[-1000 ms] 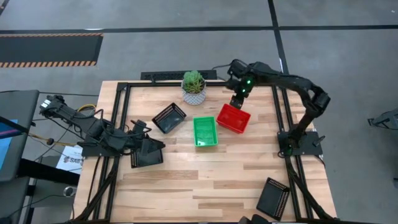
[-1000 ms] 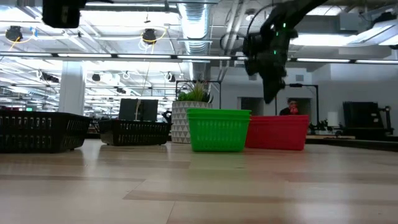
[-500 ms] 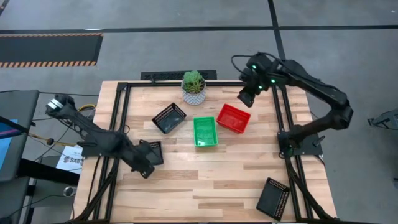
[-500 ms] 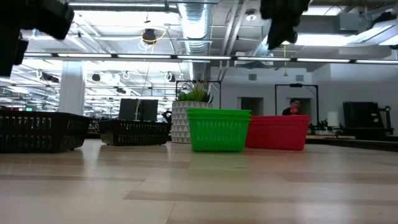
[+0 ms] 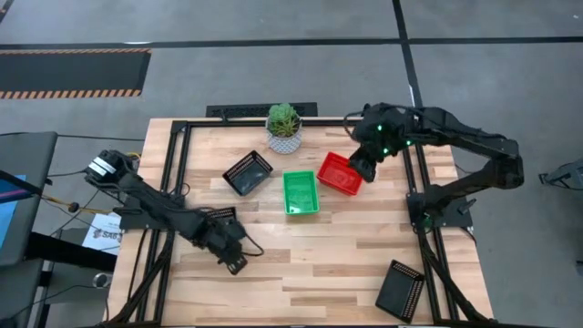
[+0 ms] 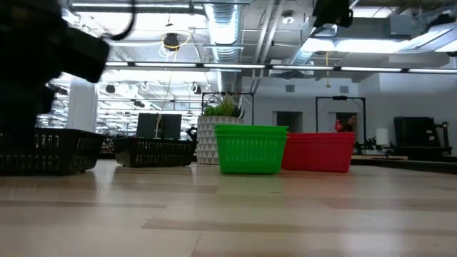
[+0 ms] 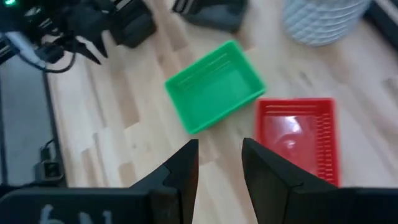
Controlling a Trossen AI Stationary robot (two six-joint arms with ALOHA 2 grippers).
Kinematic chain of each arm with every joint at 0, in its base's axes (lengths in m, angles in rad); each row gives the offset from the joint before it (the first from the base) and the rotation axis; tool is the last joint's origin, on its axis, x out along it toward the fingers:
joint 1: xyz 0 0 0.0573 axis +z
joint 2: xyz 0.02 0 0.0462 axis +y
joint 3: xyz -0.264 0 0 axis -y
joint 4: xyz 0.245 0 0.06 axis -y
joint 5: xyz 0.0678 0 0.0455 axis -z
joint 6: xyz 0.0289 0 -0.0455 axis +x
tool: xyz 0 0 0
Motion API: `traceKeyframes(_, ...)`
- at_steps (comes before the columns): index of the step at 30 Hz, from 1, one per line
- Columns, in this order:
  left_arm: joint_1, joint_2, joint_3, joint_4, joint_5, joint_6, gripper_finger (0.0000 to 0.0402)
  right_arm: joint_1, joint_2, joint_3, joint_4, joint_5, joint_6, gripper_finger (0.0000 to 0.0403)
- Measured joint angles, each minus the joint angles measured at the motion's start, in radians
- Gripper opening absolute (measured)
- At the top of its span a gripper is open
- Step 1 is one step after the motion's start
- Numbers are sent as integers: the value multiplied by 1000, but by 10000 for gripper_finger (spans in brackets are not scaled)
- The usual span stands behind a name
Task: Stack baskets by color
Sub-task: Stack the middle black bin on the top black bin
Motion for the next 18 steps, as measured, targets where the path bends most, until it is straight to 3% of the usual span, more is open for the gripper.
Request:
traceKeyframes(4,60,13,14,260,216,158,84,92,11,0,4,0,19,143)
traceKeyframes(7,94,-38,67,254,326,249,72,134,8,0,8,0,24,143)
traceKeyframes(10,108,-118,124,40,213,300,57,162,10,0,8,24,58,143)
traceKeyframes(15,93,-216,173,-408,-154,191,30,209,9,0,5,50,94,143)
traceKeyframes(18,74,-213,149,-495,-170,150,23,234,9,0,6,51,98,143)
